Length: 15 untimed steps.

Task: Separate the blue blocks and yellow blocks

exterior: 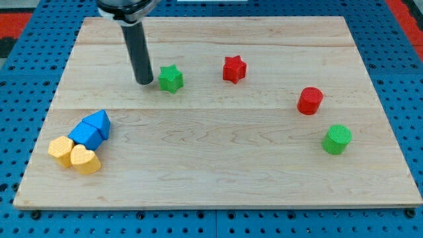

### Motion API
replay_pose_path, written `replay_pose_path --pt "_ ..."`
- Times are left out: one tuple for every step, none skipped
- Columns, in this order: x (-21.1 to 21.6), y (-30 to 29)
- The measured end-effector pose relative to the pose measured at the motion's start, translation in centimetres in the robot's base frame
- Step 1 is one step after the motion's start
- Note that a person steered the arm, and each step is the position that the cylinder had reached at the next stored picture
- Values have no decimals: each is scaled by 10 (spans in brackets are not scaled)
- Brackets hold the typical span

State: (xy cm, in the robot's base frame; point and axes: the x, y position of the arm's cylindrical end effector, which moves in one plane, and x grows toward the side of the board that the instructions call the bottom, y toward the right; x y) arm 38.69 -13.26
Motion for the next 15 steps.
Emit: replay_pose_path --pt "11 40" --pt "0 42" --pt "10 12" --pt "17 -91" --pt "79 -170" --pt "143 -169" --pt "168 -134" --pt "172 -130" --pt "172 -104" --pt "168 -72" --pt "161 -63" --pt "161 -123" --pt "127 -145" --pt "91 -119" --pt "86 -64"
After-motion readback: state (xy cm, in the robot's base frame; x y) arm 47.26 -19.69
